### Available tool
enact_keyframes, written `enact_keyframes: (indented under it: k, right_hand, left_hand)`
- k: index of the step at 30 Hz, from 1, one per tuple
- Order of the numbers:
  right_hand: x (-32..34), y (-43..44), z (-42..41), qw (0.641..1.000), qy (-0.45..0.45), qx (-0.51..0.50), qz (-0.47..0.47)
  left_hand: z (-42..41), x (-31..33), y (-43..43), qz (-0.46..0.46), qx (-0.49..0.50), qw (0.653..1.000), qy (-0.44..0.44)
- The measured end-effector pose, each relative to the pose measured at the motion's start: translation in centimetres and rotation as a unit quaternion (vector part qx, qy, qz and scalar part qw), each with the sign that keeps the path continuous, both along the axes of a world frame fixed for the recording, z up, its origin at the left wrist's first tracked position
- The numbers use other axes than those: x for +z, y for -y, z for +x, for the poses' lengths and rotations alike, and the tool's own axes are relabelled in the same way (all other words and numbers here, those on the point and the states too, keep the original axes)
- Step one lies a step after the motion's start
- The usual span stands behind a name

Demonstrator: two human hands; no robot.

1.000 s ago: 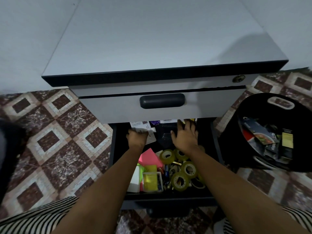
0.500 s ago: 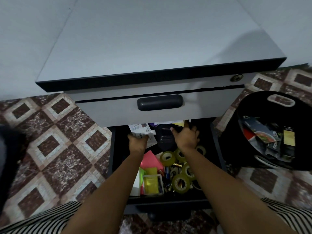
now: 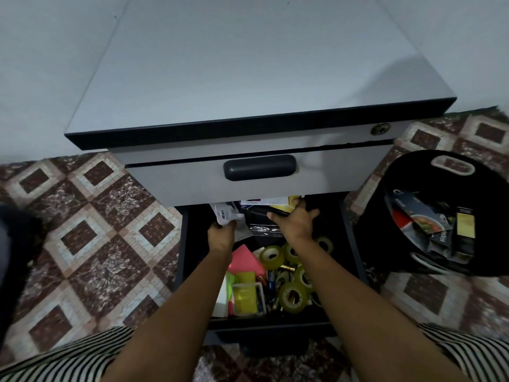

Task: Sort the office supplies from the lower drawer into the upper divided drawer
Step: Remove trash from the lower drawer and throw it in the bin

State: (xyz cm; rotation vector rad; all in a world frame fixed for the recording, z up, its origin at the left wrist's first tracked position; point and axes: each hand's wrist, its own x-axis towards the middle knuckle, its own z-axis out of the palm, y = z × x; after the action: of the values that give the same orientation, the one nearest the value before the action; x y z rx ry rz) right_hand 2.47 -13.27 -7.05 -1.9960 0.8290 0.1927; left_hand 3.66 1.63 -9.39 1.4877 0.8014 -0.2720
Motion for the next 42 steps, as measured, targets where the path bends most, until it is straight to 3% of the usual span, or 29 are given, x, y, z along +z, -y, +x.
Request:
enact_keyframes:
  k: [7, 10, 17, 22, 30, 38, 42]
  right_hand:
    - [1.5, -1.1, -1.7, 1.0, -0.021, 0.004, 0.003]
    - [2.2, -1.3, -2.5, 0.999, -0.017, 0.027, -0.01]
    - [2.2, -1.0, -3.6, 0.996, -0.007, 0.085, -0.028]
    - [1.3, -0.2, -3.2, 0.999, 0.01, 0.041, -0.026]
    - [0.8, 0.6, -1.5, 0.997, -0.055, 0.005, -0.056]
    - [1.5, 0.6, -0.2, 0.993, -0.106, 0.044, -0.004]
    - [1.7, 0.7, -0.1, 0.99, -0.107, 0.056, 0.072]
  left_hand:
    - [-1.0, 1.7, -0.1, -0.234, 0.056, 0.97, -0.041]
    - [-1.4, 2.1, -0.1, -0.279, 0.051, 0.958, -0.044]
    - [-2.6, 2.5, -0.5, -0.213, 0.013, 0.977, -0.028]
    - [-2.8, 2.3, -1.5, -0.187, -0.008, 0.982, -0.032]
    - [-3.2, 1.3, -2.9, -0.145, -0.075, 0.985, -0.048]
    - [-3.1, 1.2, -3.1, -0.145, -0.073, 0.986, -0.031]
    - [-3.5, 1.8, -2.5, -0.181, -0.058, 0.982, -0.025]
